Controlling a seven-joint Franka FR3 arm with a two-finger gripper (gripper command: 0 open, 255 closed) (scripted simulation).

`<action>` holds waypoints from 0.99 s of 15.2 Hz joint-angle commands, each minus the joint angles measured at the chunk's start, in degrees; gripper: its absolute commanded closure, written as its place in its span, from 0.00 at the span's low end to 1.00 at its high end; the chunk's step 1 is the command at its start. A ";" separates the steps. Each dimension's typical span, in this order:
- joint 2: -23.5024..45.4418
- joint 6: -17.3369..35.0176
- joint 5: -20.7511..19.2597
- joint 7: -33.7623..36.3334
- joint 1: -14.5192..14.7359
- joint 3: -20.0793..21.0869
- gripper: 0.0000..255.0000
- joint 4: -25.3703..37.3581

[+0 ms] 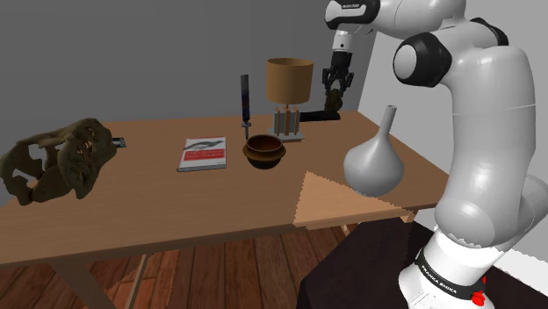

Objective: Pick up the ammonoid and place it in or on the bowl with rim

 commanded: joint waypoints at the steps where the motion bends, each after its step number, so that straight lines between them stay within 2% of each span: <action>1: 0.13 -0.94 0.05 0.15 -0.11 0.02 1.00 1.08; 8: -6.58 3.09 -0.78 8.19 7.21 2.19 1.00 -8.11; 15: -9.83 5.48 -0.86 16.74 13.45 5.07 1.00 -11.98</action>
